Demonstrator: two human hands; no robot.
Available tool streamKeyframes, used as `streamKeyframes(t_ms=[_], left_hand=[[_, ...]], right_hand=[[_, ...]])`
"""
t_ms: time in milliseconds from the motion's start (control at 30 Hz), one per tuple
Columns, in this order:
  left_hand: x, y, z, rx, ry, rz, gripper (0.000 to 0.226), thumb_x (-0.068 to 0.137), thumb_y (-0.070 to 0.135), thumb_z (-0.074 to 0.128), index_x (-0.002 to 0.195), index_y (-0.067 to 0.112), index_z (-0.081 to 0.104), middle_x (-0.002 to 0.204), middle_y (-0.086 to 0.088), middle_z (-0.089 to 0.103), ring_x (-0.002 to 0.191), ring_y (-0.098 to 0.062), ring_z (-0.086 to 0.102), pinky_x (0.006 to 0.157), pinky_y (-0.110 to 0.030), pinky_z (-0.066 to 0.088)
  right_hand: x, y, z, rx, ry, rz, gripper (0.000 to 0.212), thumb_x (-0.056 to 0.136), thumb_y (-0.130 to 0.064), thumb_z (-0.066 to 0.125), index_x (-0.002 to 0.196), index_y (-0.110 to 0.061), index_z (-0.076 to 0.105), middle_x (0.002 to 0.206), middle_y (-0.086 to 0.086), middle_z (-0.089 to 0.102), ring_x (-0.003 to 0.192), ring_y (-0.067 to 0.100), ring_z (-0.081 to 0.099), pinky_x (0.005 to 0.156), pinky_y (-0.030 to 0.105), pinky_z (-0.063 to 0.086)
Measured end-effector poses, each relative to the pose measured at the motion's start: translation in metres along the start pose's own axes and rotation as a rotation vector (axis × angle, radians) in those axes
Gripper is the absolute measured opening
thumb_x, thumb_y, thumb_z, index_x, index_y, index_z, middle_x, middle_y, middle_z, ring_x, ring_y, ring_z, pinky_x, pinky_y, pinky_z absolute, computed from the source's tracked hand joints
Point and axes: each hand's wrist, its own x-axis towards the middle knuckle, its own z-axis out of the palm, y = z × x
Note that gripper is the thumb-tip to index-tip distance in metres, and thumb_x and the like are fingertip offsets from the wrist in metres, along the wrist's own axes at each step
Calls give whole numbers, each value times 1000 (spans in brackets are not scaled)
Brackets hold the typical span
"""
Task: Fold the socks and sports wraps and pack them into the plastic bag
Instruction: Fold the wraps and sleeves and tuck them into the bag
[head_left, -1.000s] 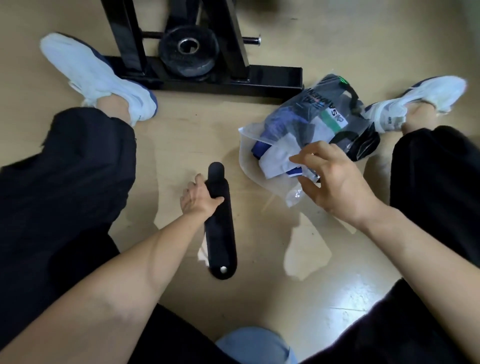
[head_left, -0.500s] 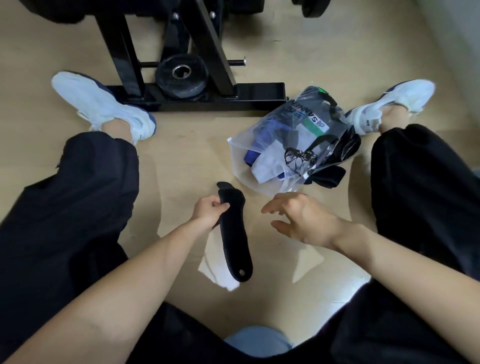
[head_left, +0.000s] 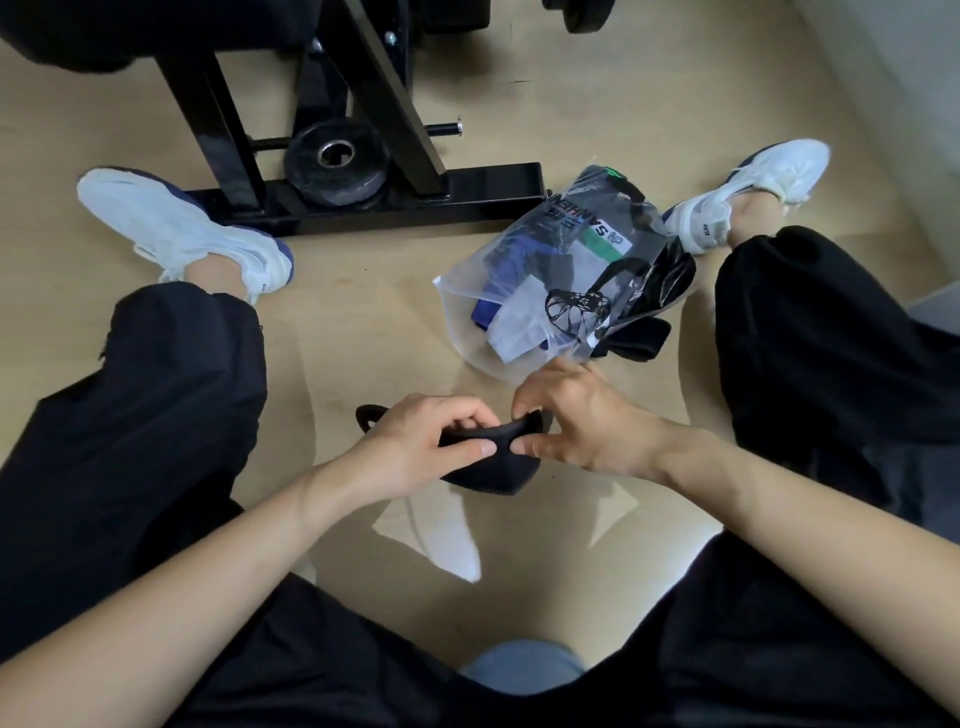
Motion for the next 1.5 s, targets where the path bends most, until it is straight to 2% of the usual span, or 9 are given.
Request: streamKeyframes(t_ms=[100, 233, 467, 567, 733, 1000, 1200, 1333, 1500], left_hand=[[-7, -8, 0, 20, -19, -42, 6, 90, 24, 72, 93, 28, 69, 81, 12, 69, 78, -9, 64, 75, -31, 50], [-11, -30, -8, 49, -49, -128, 9, 88, 23, 76, 85, 26, 69, 74, 10, 66, 70, -8, 60, 70, -33, 47], [-6, -42, -32, -43, 141, -336, 10, 87, 20, 78, 80, 18, 72, 69, 2, 70, 53, -8, 55, 45, -23, 43], [-5, -47, -35, -53, 208, -379, 12, 88, 18, 78, 78, 15, 71, 60, 7, 65, 48, -6, 56, 48, -16, 43], [-4, -54, -37, -64, 347, -467, 11, 86, 21, 80, 79, 14, 73, 70, -4, 71, 58, -18, 61, 66, -29, 47], [-9, -42, -41, -101, 679, -492, 4, 87, 20, 76, 87, 16, 76, 75, 2, 73, 68, -11, 64, 68, -26, 51], [-10, -16, -16, -274, 594, -367, 7, 87, 8, 74, 88, 15, 76, 58, 9, 67, 54, -5, 59, 57, -16, 49], [-4, -4, 2, -358, 537, -342, 12, 88, 1, 73, 96, 7, 76, 59, 7, 66, 54, -3, 59, 56, -14, 48], [1, 3, 18, -438, 480, -337, 14, 90, -2, 68, 102, 0, 75, 61, 5, 66, 56, -1, 59, 56, -11, 46]], right_hand=[[-8, 8, 1, 175, -3, 79, 14, 85, -29, 76, 82, -25, 62, 76, -8, 62, 76, 11, 55, 72, 28, 41], [-19, 29, 2, 372, 36, 264, 18, 83, -22, 79, 78, -23, 61, 68, -10, 59, 61, 3, 51, 60, 16, 38], [-27, 66, -19, 274, -17, 375, 13, 80, -18, 81, 85, -16, 70, 78, 0, 65, 73, 19, 61, 72, 34, 52], [-32, 76, -21, 215, -51, 400, 14, 80, -19, 82, 88, -15, 71, 82, 4, 67, 79, 24, 63, 75, 37, 54], [-35, 79, -20, 219, -28, 485, 13, 79, -23, 82, 84, -19, 71, 76, -3, 68, 73, 17, 64, 71, 32, 55], [-33, 59, -15, 338, 145, 463, 13, 81, -8, 79, 90, -16, 75, 81, 0, 71, 72, 10, 62, 71, 22, 51], [-23, 33, 0, 774, 292, 420, 16, 83, 7, 72, 87, -7, 75, 79, 5, 74, 67, 8, 66, 67, 19, 54], [-15, 16, 16, 864, 353, 416, 18, 82, 11, 71, 87, -6, 74, 74, 4, 70, 59, 3, 62, 61, 15, 51], [-7, 1, 32, 888, 328, 390, 15, 82, 8, 72, 95, 1, 75, 85, 20, 73, 63, 8, 62, 63, 18, 51]])
